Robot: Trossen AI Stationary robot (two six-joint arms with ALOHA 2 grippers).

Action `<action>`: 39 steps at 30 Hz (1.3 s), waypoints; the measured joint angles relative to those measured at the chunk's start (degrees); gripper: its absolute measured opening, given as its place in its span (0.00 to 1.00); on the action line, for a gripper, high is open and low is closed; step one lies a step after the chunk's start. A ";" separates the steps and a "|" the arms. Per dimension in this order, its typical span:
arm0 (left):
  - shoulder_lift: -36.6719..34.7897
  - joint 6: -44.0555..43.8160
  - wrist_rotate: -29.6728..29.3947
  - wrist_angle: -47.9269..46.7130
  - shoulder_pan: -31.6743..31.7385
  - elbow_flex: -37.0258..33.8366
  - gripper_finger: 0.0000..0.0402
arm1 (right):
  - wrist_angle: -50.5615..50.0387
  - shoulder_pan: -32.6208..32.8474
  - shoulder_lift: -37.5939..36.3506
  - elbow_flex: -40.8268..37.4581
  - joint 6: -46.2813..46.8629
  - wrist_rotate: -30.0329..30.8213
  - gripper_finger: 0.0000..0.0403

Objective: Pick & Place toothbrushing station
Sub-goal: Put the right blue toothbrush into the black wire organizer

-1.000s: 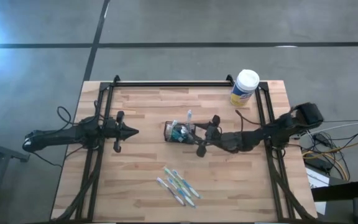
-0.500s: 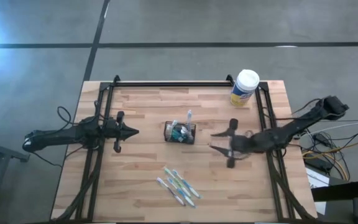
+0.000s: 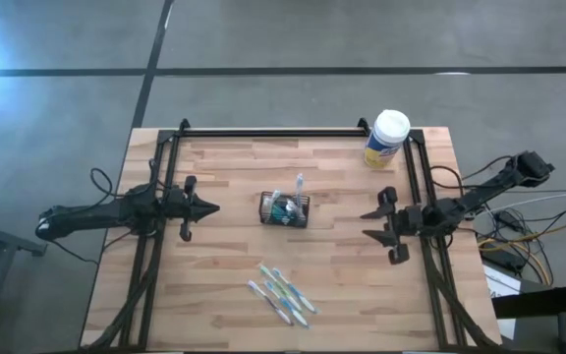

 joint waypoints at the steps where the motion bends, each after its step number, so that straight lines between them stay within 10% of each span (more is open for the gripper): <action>1: 0.00 0.18 0.00 -0.07 0.00 0.00 0.02 | -0.01 0.00 -1.13 -0.72 -0.34 -0.02 0.41; 14: 0.02 4.59 -3.41 -1.49 0.00 0.00 0.02 | -16.67 -0.04 -14.84 -1.41 -2.08 5.86 0.41; 18: 0.33 3.83 -4.28 -1.75 0.05 0.00 0.02 | -22.53 -0.01 -16.48 -0.29 0.96 -2.99 0.40; 39: 0.72 1.21 -3.07 -1.25 0.00 0.00 0.02 | -17.21 0.00 -13.66 -2.50 5.02 -5.42 0.37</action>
